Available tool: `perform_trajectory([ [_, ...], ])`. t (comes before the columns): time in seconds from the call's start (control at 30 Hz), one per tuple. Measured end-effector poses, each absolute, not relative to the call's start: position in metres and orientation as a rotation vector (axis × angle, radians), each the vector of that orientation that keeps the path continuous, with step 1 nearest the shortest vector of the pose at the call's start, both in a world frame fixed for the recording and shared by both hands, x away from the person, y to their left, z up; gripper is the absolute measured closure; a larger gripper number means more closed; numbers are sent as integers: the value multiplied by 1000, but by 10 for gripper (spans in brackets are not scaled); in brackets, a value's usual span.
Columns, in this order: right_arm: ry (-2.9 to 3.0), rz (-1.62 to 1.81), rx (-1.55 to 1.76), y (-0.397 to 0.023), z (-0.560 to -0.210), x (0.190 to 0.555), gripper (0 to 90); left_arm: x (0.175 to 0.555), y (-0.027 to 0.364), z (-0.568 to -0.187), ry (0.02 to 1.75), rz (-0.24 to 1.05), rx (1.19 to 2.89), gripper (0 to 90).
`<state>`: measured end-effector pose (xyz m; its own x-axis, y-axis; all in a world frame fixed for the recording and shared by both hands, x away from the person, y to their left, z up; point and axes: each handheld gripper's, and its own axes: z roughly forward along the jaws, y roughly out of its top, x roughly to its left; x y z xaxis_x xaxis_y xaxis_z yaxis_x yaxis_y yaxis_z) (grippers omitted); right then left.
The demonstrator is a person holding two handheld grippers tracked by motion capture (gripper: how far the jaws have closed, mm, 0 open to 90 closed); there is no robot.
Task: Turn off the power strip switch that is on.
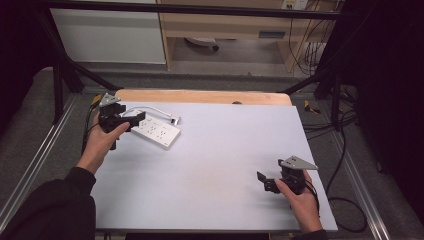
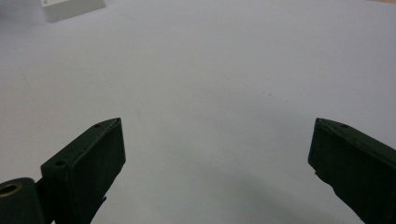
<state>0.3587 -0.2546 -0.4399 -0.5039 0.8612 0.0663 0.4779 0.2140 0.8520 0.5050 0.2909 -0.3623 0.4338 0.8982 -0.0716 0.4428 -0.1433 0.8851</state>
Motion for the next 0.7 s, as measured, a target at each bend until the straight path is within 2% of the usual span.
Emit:
perform_trajectory([
  [0.3, 2070, 1215, 1239, -255, -440, 359, 44, 507, 293, -364, 1173, 631, 1757, 270],
  [0.7, 2069, 1215, 1240, -255, -440, 359, 44, 511, 297, -364, 1204, 693, 1738, 524],
])
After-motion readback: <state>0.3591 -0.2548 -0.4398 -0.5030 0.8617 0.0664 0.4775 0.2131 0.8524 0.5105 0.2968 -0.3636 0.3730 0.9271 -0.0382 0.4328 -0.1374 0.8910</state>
